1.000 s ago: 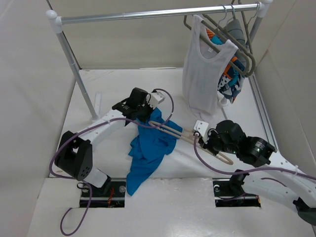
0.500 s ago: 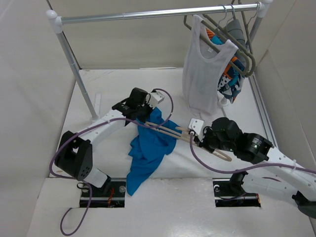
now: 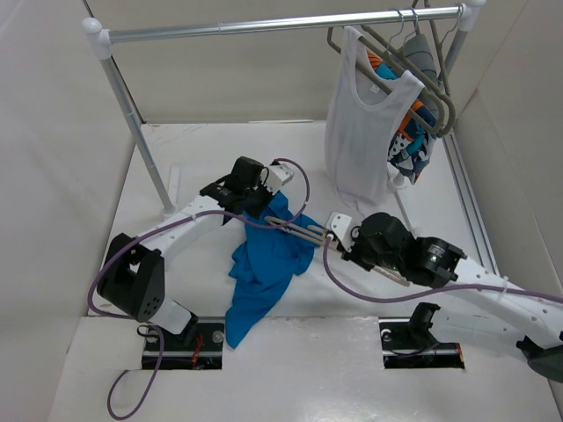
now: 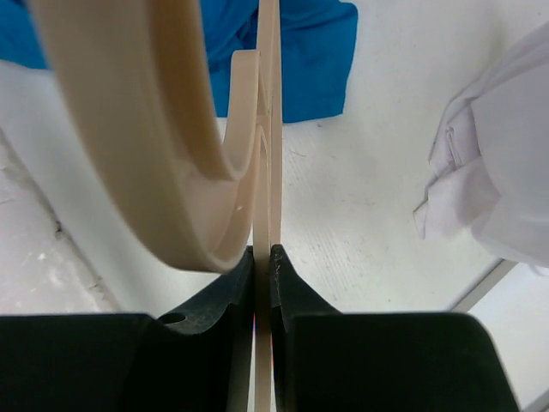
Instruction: Place the t-shirt on the hanger
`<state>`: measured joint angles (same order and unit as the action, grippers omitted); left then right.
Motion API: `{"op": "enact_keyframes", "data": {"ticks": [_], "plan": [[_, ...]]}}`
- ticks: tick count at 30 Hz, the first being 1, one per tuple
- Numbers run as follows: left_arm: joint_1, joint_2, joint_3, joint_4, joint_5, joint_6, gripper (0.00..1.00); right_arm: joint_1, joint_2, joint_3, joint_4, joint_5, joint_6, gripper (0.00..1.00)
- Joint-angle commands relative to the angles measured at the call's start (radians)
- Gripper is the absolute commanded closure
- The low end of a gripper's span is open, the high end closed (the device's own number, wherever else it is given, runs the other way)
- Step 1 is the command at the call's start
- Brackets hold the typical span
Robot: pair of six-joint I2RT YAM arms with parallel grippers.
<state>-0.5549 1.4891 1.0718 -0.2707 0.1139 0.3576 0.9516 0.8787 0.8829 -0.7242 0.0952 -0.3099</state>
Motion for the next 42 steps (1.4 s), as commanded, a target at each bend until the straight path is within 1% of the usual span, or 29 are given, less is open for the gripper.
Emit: {"op": "enact_keyframes", "data": {"ticks": [1, 2, 3, 4, 6, 7, 9, 10, 11, 16, 20, 22, 23, 24, 27, 28, 31, 32, 33, 35, 36, 42], "plan": [[-0.004, -0.046, -0.007, -0.008, 0.026, 0.000, 0.87, 0.010, 0.060, 0.030, 0.091, 0.101, 0.012, 1.00], [-0.004, -0.046, -0.007, -0.009, 0.035, 0.000, 0.81, 0.010, 0.077, 0.030, 0.080, 0.101, -0.001, 1.00], [-0.004, -0.046, -0.007, -0.009, 0.035, 0.000, 0.66, 0.010, 0.106, 0.030, 0.080, 0.101, -0.001, 1.00], [-0.004, -0.046, -0.007, -0.018, 0.035, 0.000, 0.62, 0.010, 0.117, 0.030, 0.080, 0.101, -0.012, 1.00], [-0.004, -0.032, 0.002, -0.018, 0.023, 0.000, 0.58, 0.010, 0.126, 0.030, 0.080, 0.077, -0.012, 1.00], [-0.004, -0.009, 0.002, -0.018, 0.023, 0.000, 0.58, 0.010, 0.126, 0.005, 0.080, 0.077, -0.012, 1.00], [-0.004, 0.010, 0.013, -0.018, -0.025, 0.000, 0.58, 0.010, 0.126, -0.013, 0.071, 0.066, 0.003, 1.00], [-0.004, 0.020, 0.013, -0.007, -0.025, 0.000, 0.58, 0.010, 0.100, -0.013, 0.071, 0.066, 0.014, 1.00], [-0.004, 0.039, 0.026, -0.007, -0.037, 0.000, 0.61, 0.010, 0.089, -0.027, 0.071, 0.066, 0.014, 1.00], [-0.017, 0.049, 0.040, -0.032, 0.020, 0.009, 0.63, 0.010, 0.054, -0.036, 0.043, 0.084, 0.023, 1.00], [-0.036, 0.111, 0.040, -0.041, -0.043, 0.021, 0.67, 0.010, 0.045, -0.036, 0.043, 0.084, 0.032, 1.00], [-0.036, 0.129, 0.040, -0.041, -0.055, -0.003, 0.68, 0.010, 0.045, -0.036, 0.043, 0.084, 0.032, 1.00], [-0.036, 0.129, 0.051, -0.032, -0.071, -0.003, 0.70, 0.010, 0.045, -0.036, 0.043, 0.084, 0.032, 1.00], [-0.036, 0.129, 0.051, -0.032, -0.080, -0.015, 0.78, 0.010, 0.045, -0.036, 0.043, 0.084, 0.032, 1.00], [-0.036, 0.129, 0.062, -0.002, -0.094, -0.016, 0.87, 0.010, 0.045, -0.058, 0.052, 0.075, 0.032, 1.00], [-0.036, 0.119, 0.072, -0.002, -0.105, -0.016, 0.91, 0.010, 0.045, -0.058, 0.052, 0.075, 0.032, 1.00], [-0.036, 0.108, 0.103, -0.002, -0.105, -0.035, 0.90, 0.010, 0.036, -0.068, 0.062, 0.075, 0.032, 1.00], [-0.036, 0.108, 0.112, -0.012, -0.105, -0.035, 0.80, 0.010, 0.036, -0.077, 0.071, 0.075, 0.032, 1.00], [-0.036, 0.108, 0.112, -0.012, -0.105, -0.035, 0.74, 0.010, 0.036, -0.078, 0.071, 0.075, 0.032, 1.00], [-0.036, 0.099, 0.112, -0.012, -0.094, -0.035, 0.66, 0.010, 0.036, -0.087, 0.071, 0.066, 0.032, 1.00], [-0.036, 0.099, 0.112, -0.002, -0.094, -0.045, 0.65, 0.010, 0.036, -0.087, 0.071, 0.066, 0.032, 1.00], [-0.036, 0.146, 0.102, 0.016, -0.094, -0.045, 0.65, 0.010, 0.036, -0.087, 0.080, 0.057, 0.023, 1.00]]}}
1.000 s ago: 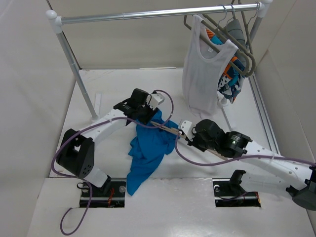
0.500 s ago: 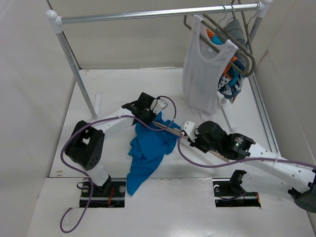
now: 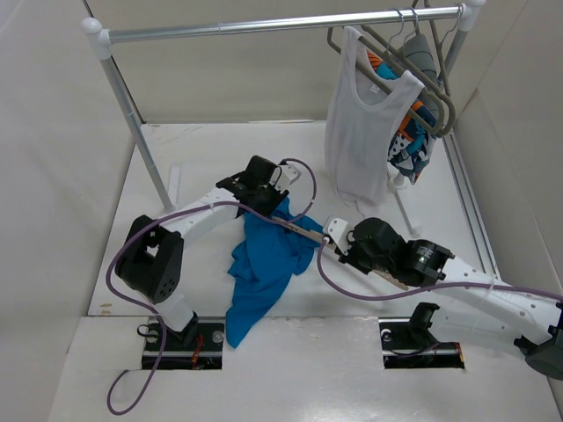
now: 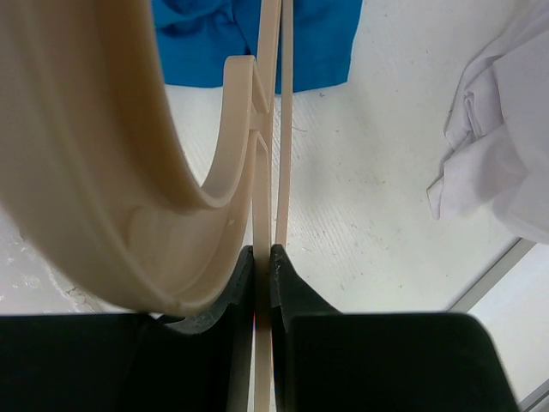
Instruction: Place the t-shirt on the hanger
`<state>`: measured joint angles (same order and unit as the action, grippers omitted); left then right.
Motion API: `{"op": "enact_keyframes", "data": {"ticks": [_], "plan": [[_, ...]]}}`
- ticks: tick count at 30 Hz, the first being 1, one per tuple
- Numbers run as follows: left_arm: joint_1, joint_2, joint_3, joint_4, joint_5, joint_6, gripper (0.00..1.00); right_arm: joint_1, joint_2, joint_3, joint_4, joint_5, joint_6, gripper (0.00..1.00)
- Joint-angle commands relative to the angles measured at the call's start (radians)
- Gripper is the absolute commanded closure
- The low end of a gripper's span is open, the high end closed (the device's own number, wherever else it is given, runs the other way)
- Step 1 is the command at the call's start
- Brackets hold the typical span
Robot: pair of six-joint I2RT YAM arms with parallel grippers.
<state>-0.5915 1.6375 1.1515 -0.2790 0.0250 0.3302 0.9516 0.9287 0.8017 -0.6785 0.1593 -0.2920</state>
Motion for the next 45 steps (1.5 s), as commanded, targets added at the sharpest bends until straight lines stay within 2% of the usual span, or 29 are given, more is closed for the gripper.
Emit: {"op": "enact_keyframes", "data": {"ticks": [1, 6, 8, 10, 11, 13, 17, 21, 28, 34, 37, 42, 45], "plan": [[0.001, 0.011, 0.022, 0.024, -0.014, -0.008, 0.65, 0.010, -0.014, -0.006, 0.034, -0.007, 0.005, 1.00], [-0.008, 0.033, 0.031, 0.063, -0.043, -0.019, 0.63, 0.010, -0.014, -0.015, 0.034, -0.007, 0.005, 1.00], [-0.008, 0.044, 0.057, 0.072, -0.054, -0.019, 0.67, 0.010, -0.014, -0.015, 0.034, -0.017, 0.005, 1.00], [-0.008, 0.053, 0.066, 0.061, -0.065, -0.019, 0.79, 0.010, -0.014, -0.015, 0.043, -0.017, 0.005, 1.00], [-0.008, 0.053, 0.066, 0.051, -0.065, -0.019, 0.91, 0.010, -0.014, -0.015, 0.043, -0.017, 0.005, 1.00], [-0.008, 0.039, 0.057, 0.038, -0.074, 0.000, 1.00, 0.010, -0.014, -0.015, 0.043, -0.017, 0.005, 1.00], [-0.008, -0.019, 0.068, -0.011, -0.047, 0.000, 1.00, 0.010, -0.014, -0.015, 0.043, -0.007, 0.005, 1.00], [-0.028, -0.096, 0.126, -0.115, -0.017, 0.009, 1.00, 0.010, 0.008, 0.077, 0.034, 0.011, -0.033, 1.00], [-0.050, -0.139, 0.230, -0.233, 0.049, -0.016, 1.00, 0.010, 0.074, 0.296, -0.003, -0.001, -0.087, 1.00], [-0.050, -0.139, 0.372, -0.299, 0.102, -0.066, 1.00, 0.010, 0.087, 0.349, 0.020, 0.057, -0.087, 1.00], [-0.050, -0.139, 0.438, -0.327, 0.141, -0.095, 1.00, 0.010, 0.145, 0.396, 0.001, 0.106, -0.069, 1.00], [-0.050, -0.172, 0.490, -0.368, 0.099, -0.094, 1.00, -0.052, 0.183, 0.435, -0.099, 0.181, 0.028, 1.00], [-0.050, -0.202, 0.479, -0.368, 0.061, -0.071, 1.00, -0.095, 0.136, 0.435, -0.099, 0.218, 0.054, 1.00]]}}
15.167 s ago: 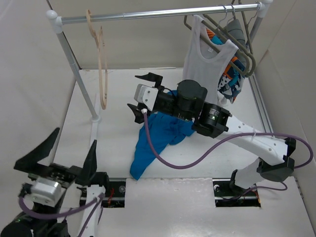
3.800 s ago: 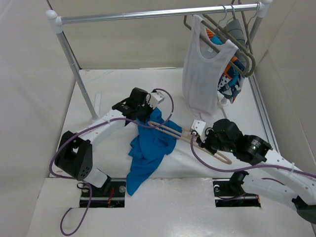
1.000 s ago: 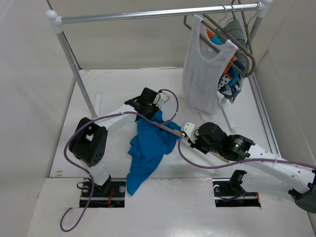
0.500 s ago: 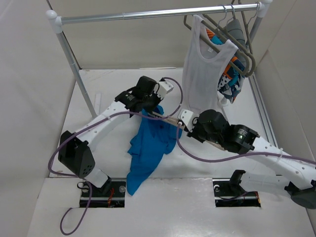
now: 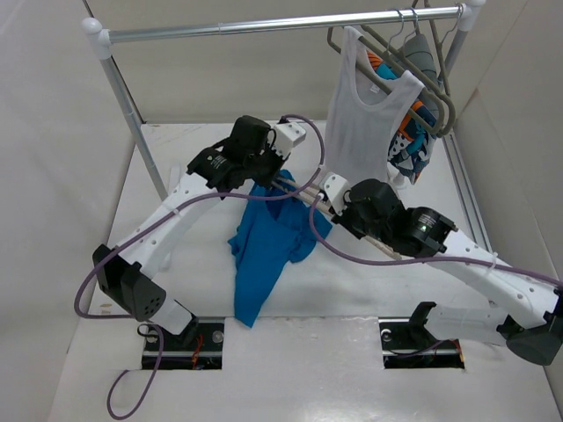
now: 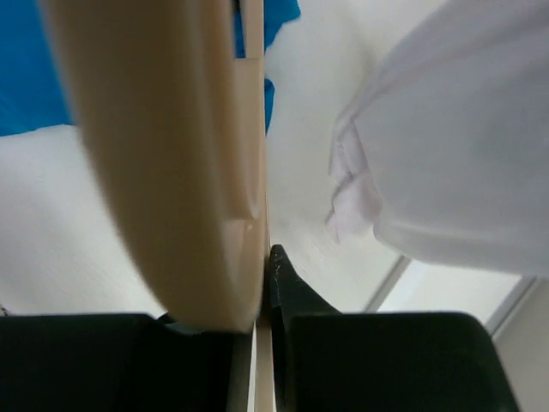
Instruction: Place the t-shirt on the hanger
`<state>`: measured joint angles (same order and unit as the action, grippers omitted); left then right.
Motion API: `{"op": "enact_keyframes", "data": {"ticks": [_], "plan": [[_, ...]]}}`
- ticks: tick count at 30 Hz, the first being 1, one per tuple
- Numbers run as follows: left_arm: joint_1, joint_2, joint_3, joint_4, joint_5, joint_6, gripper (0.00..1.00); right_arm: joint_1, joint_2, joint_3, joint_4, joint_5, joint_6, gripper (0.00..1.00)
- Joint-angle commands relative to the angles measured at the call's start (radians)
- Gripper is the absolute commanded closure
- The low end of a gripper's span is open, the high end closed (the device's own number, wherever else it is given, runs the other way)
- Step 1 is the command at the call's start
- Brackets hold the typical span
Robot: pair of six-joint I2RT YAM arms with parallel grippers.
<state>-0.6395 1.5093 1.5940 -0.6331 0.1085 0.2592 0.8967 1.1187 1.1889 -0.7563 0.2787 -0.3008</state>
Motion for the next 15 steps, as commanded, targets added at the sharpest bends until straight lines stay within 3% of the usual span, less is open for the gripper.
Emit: {"op": "enact_keyframes", "data": {"ticks": [1, 3, 6, 9, 15], "plan": [[-0.002, -0.074, 0.028, -0.014, -0.023, 0.011, 1.00, -0.041, -0.063, 0.048, -0.021, 0.099, 0.063, 1.00], [-0.011, -0.083, 0.027, -0.025, -0.014, 0.011, 1.00, -0.050, -0.078, 0.038, 0.036, 0.112, 0.054, 1.00], [-0.097, -0.083, 0.027, -0.025, -0.038, 0.032, 1.00, -0.050, -0.079, 0.026, 0.173, -0.001, -0.041, 1.00], [-0.170, -0.083, 0.050, -0.001, -0.088, 0.046, 1.00, -0.050, -0.056, 0.014, 0.207, -0.083, -0.086, 1.00], [-0.106, -0.041, 0.133, 0.036, -0.202, 0.057, 1.00, -0.039, -0.154, 0.011, 0.172, -0.047, -0.098, 1.00]]}}
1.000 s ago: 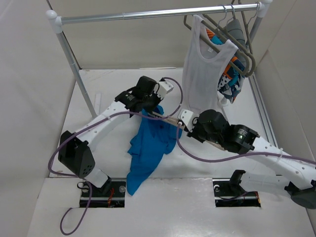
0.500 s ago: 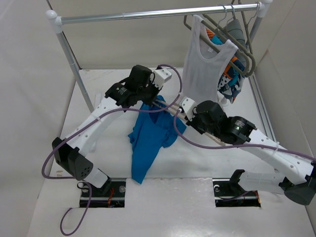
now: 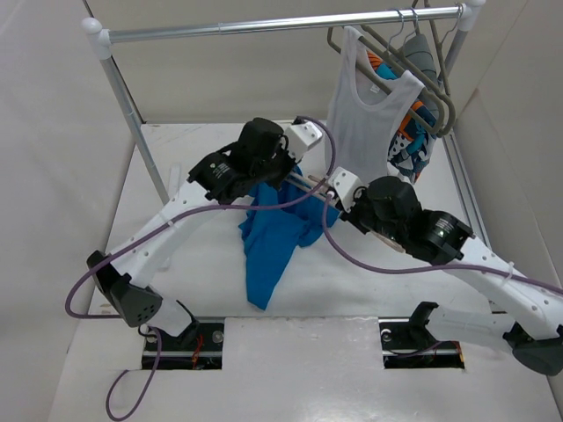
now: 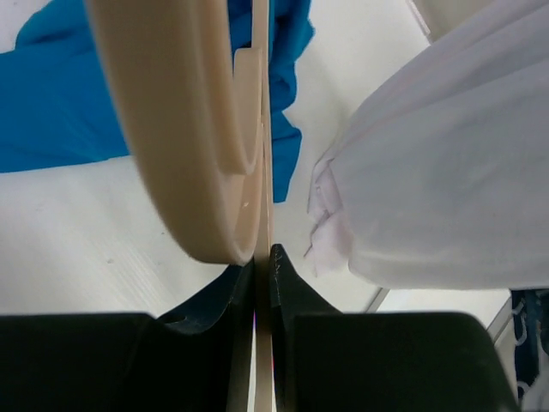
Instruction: Place the t-shirt on the hanger
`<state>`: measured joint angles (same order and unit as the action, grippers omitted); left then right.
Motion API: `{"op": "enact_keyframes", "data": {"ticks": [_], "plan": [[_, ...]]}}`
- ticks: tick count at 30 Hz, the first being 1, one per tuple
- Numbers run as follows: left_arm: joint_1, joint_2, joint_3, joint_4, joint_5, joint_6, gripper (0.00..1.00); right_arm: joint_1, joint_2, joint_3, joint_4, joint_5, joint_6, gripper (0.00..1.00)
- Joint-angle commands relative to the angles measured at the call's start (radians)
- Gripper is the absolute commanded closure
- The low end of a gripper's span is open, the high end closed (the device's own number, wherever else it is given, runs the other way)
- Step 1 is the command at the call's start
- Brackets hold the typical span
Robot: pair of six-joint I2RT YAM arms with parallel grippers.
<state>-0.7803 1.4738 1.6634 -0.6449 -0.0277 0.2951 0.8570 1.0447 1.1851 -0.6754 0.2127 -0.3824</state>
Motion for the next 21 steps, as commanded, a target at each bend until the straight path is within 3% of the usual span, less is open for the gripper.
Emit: {"op": "enact_keyframes", "data": {"ticks": [1, 7, 16, 21], "plan": [[0.067, 0.005, 0.064, 0.048, -0.066, 0.021, 1.00, 0.001, -0.101, 0.015, 0.071, 0.068, -0.006, 1.00], [0.053, 0.014, 0.090, 0.048, -0.032, 0.012, 1.00, 0.001, -0.181, 0.004, 0.051, 0.123, 0.030, 1.00], [0.010, 0.014, 0.130, 0.037, 0.022, -0.008, 1.00, 0.019, -0.077, -0.062, 0.278, -0.019, 0.000, 1.00], [0.010, -0.007, 0.096, 0.037, 0.078, 0.036, 1.00, 0.019, -0.006, -0.074, 0.356, -0.139, -0.102, 1.00]]}}
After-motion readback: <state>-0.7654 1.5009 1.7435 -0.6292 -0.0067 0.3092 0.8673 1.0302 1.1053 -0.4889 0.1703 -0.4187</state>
